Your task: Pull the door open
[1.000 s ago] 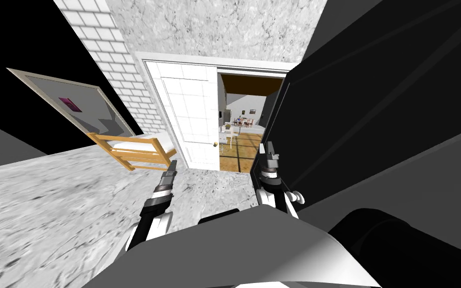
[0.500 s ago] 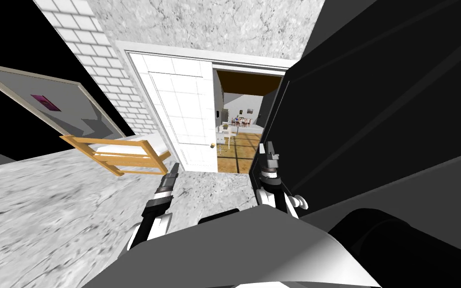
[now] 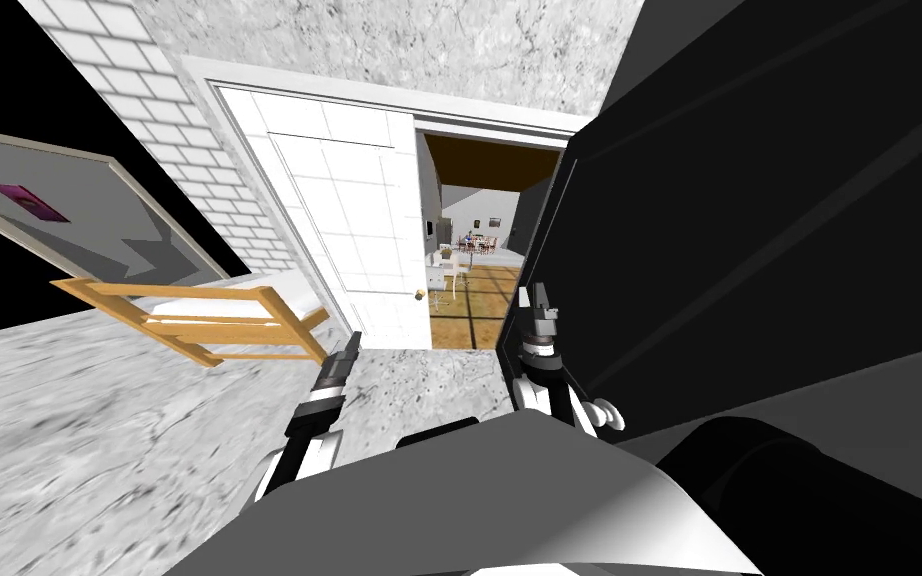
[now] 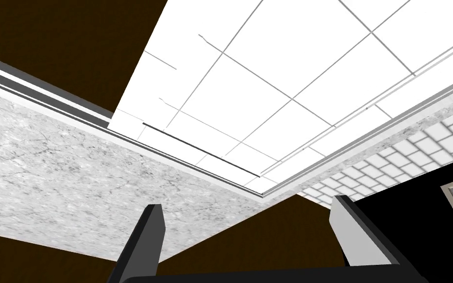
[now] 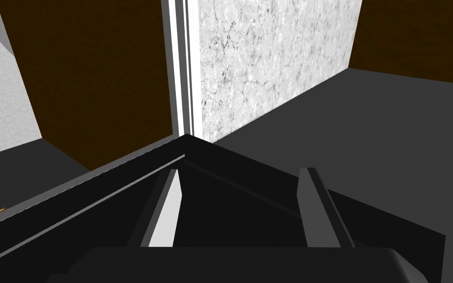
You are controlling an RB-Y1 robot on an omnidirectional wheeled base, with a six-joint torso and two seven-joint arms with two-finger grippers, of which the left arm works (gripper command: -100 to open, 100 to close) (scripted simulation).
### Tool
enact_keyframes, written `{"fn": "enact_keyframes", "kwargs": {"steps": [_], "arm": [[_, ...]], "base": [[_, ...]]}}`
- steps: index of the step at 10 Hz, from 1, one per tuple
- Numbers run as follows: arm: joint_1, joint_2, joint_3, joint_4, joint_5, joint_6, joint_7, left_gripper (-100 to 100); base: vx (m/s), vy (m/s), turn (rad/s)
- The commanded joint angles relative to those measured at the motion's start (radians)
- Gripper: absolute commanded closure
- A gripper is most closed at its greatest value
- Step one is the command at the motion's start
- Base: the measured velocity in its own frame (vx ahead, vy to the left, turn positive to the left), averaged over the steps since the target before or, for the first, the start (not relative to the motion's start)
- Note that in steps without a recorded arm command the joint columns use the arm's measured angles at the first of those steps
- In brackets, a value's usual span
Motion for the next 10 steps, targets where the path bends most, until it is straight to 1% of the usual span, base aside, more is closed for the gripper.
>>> {"fn": "enact_keyframes", "kwargs": {"steps": [1,10], "arm": [[-0.011,0.002,0.009,0.039,-0.006,-0.010,-0.036,-100],[-0.063,0.010,0.054,0.239,-0.042,-0.056,-0.220,-100]], "base": [[0.099,-0.023,-0.080],[0.105,-0.011,-0.079]]}}
